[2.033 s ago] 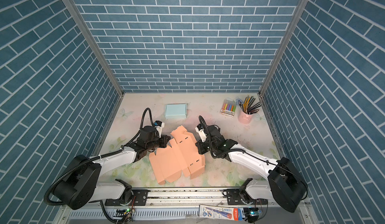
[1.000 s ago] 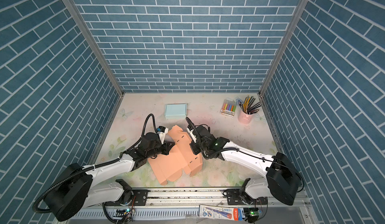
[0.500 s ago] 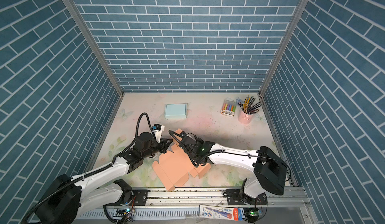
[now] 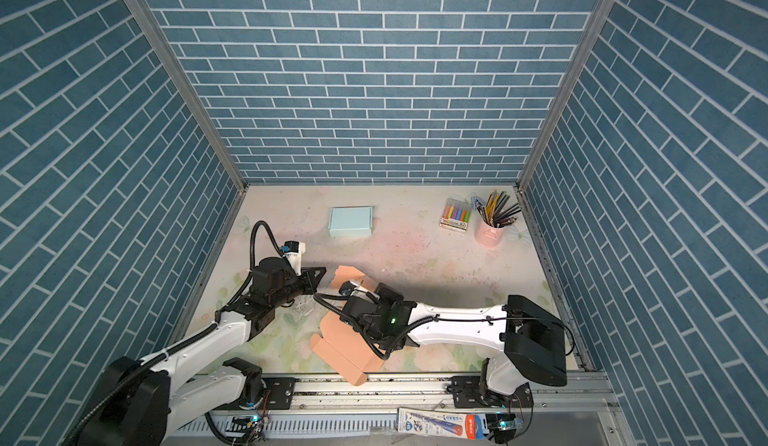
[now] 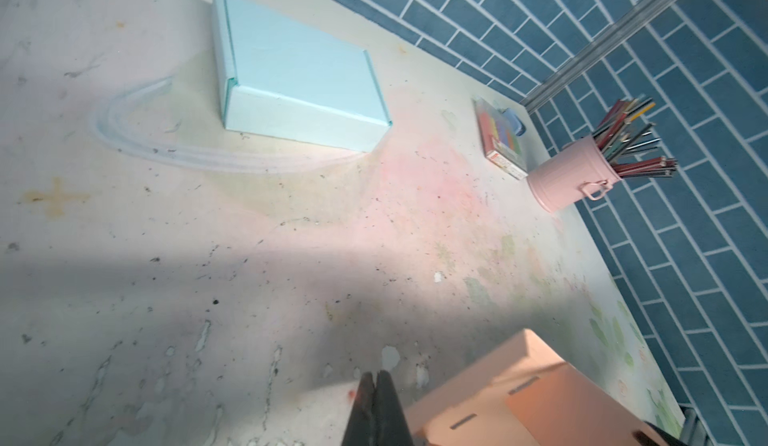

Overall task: Fold the paper box
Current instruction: 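Drag the blank toward the robot with the right gripper while the left gripper releases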

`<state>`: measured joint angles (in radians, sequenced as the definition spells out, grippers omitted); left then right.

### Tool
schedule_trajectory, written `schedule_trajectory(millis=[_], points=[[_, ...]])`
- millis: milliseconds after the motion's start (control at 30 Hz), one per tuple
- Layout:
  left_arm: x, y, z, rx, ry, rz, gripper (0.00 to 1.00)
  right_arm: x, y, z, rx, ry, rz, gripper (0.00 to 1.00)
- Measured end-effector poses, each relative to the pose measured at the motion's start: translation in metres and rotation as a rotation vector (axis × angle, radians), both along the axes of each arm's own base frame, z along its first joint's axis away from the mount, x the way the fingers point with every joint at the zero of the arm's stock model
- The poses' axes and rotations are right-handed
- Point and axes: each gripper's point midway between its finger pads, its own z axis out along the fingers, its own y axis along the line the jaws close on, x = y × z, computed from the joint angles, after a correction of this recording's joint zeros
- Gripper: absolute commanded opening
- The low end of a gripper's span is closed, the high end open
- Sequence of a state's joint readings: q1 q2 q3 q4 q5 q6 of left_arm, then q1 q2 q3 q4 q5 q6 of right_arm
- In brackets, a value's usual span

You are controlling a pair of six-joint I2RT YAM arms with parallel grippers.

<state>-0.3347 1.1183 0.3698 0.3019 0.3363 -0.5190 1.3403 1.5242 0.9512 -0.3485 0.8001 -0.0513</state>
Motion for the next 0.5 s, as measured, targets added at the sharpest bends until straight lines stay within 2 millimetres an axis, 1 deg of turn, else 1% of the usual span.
schedule_trajectory(millis=[200,367,500], points=[[0.012,0.005,-0.029,0.035,0.07,0.005,0.0,0.003,0.004,-0.002,-0.048,-0.041,0.036,0.0],[0.023,-0.006,-0.04,0.035,0.083,-0.046,0.0,0.005,0.005,-0.007,-0.08,-0.068,0.068,0.0],[0.022,-0.013,-0.044,0.023,0.084,-0.083,0.01,0.008,0.008,-0.009,-0.098,-0.084,0.09,0.0]])
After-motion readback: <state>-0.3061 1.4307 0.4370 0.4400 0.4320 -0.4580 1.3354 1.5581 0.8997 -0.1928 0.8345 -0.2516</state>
